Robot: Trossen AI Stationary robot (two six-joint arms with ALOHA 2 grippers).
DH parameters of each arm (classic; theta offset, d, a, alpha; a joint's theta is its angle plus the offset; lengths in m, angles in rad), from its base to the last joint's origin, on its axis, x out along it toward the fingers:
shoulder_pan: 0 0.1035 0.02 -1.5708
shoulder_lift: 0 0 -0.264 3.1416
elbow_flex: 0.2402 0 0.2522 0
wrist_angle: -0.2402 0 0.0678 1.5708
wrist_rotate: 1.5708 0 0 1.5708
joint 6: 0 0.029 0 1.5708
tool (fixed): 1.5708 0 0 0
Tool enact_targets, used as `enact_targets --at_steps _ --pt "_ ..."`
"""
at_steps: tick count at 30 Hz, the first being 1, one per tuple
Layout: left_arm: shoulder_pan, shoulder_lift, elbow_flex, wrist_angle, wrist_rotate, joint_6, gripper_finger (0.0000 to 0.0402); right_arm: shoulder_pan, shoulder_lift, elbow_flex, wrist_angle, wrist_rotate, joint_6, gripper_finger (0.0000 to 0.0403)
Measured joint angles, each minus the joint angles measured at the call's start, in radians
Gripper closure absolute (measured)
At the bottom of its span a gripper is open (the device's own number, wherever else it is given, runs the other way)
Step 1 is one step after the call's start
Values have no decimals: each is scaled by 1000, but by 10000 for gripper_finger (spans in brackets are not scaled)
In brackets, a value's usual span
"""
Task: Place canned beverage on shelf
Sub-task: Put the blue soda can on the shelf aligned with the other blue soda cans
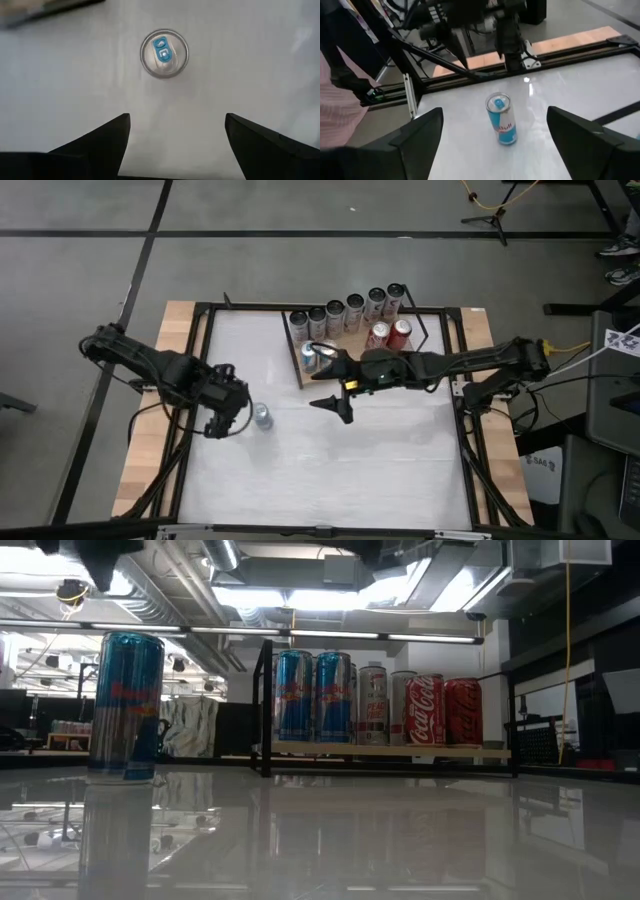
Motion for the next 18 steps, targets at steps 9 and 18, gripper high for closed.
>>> enact_targets --at_steps 9,18 --pt "-101 -15 0 4 88 -542 84 0 24 0 -8 0 0 56" --pt "-167 15 0 68 65 -914 84 0 27 0 -8 0 0 56"
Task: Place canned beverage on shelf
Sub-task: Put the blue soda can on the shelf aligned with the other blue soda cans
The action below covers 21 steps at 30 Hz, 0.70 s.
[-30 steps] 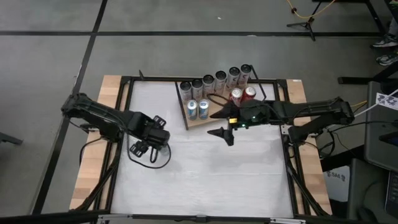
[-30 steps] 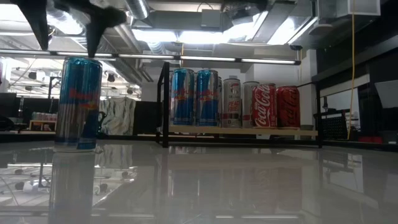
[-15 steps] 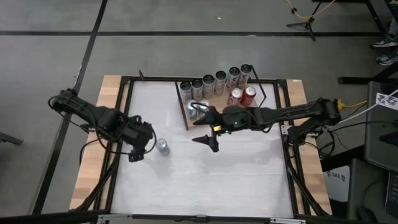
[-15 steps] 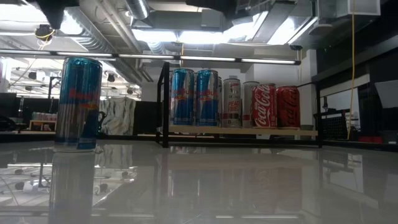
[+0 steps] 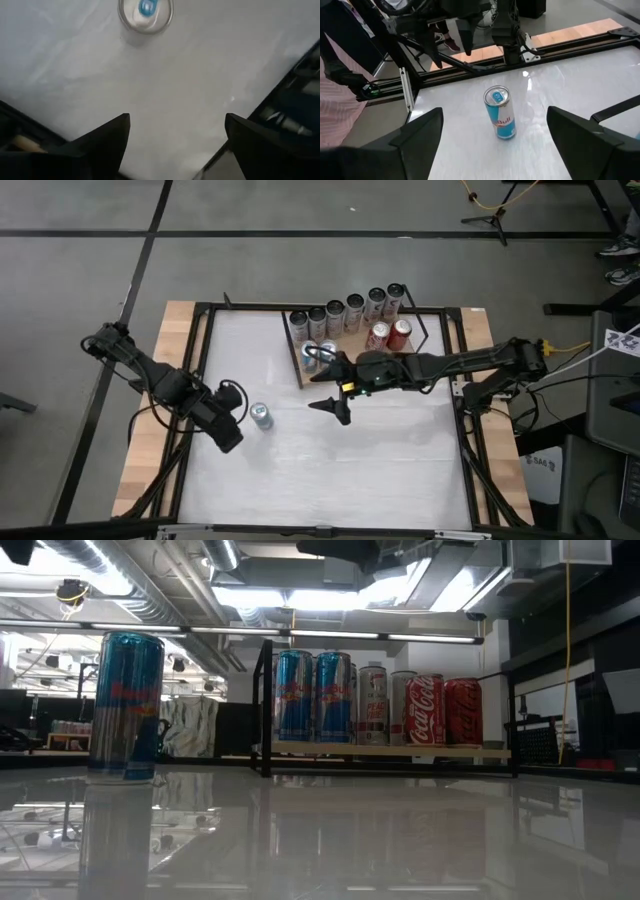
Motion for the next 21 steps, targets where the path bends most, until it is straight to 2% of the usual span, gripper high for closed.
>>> enact_targets --at_steps 3,10,13,16,21 --pt "1 -1 0 20 -56 -67 84 0 1 0 -3 0 0 56" --pt "8 12 0 28 -331 -158 84 0 1 0 -4 0 0 56" --pt "9 38 0 27 -411 -159 84 0 1 0 -5 0 0 56" --pt "13 87 0 29 -452 -159 84 0 1 0 -4 1 0 56" --pt "21 170 0 28 -455 -155 84 0 1 0 -5 0 0 56"
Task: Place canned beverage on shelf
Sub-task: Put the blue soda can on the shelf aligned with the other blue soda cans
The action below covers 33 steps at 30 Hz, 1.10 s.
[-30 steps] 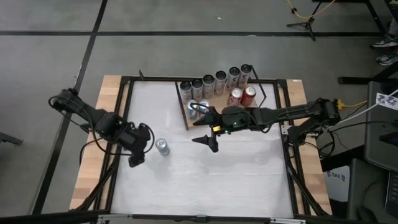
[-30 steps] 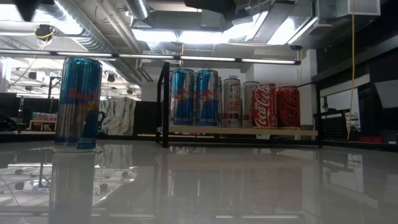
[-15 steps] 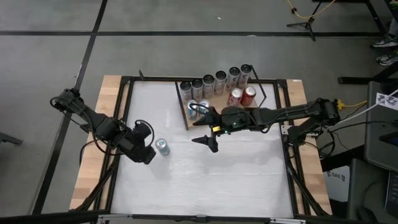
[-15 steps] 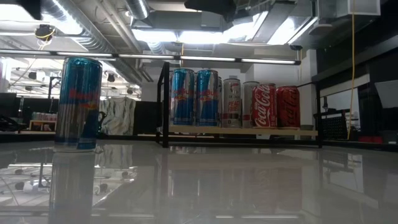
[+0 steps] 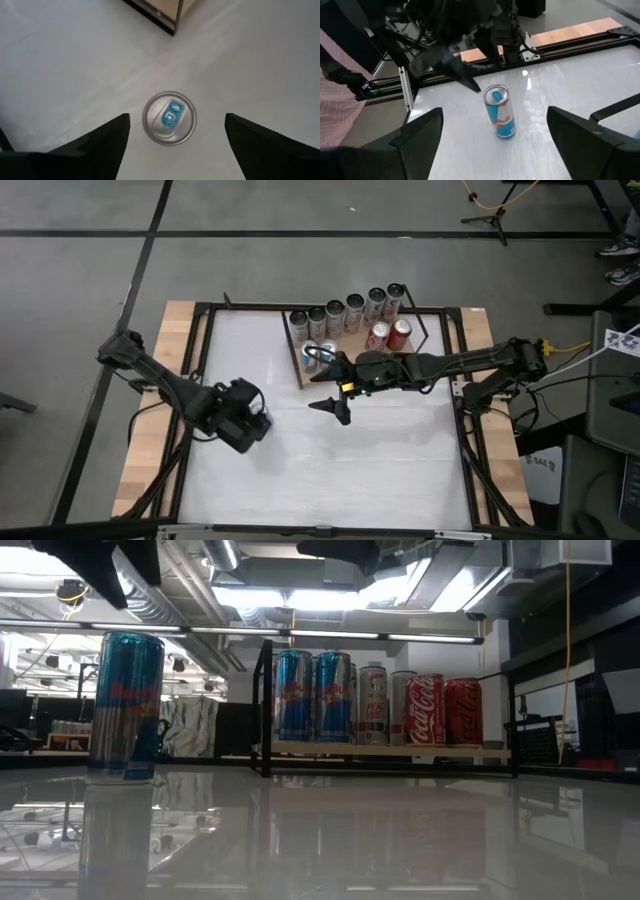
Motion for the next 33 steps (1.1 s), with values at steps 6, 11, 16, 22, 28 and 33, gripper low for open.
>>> enact_targets --at_steps 6,11,16,22,28,33 --pt "6 69 0 -6 9 0 84 0 0 0 0 0 0 56" --pt "16 106 0 -9 9 2 84 0 0 0 -3 0 1 56" --pt "20 147 0 -13 7 3 84 0 0 0 -19 0 1 56" --pt "20 175 0 -17 7 3 84 0 0 0 -56 0 2 56" --pt "23 180 0 -61 4 3 84 0 0 0 -53 0 3 56" --pt "22 180 0 -53 0 3 84 0 0 0 -53 0 3 56"
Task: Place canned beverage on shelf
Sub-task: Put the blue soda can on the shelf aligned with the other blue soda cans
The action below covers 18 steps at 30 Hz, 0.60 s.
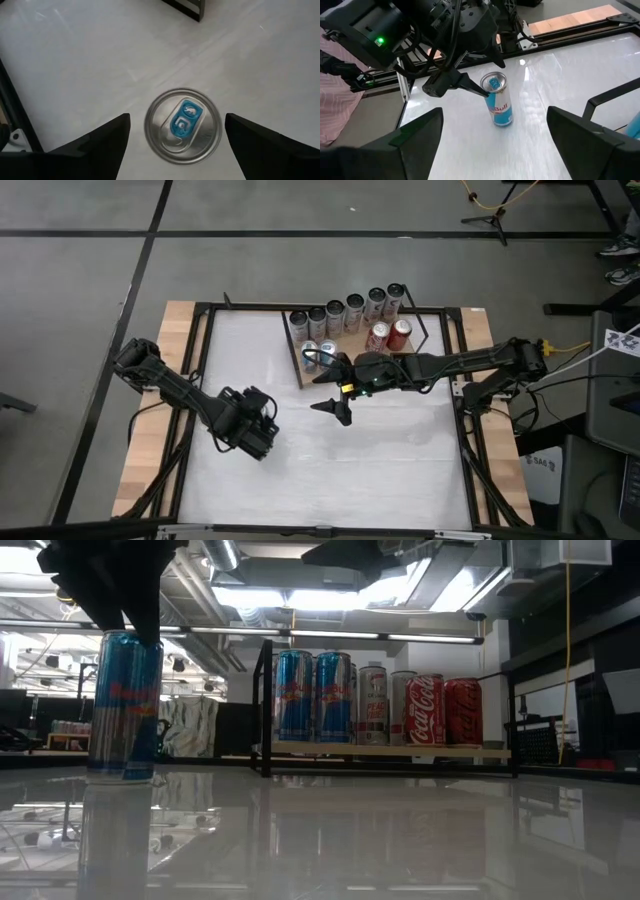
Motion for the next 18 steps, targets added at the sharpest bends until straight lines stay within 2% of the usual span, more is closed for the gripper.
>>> enact_targets --at_steps 6,10,18 --pt "7 0 -38 14 10 -2 84 0 0 0 1 0 0 56" --pt "6 1 -88 83 27 0 84 0 0 0 1 0 0 56" --pt "6 0 -97 118 25 52 93 0 0 0 1 0 0 56"
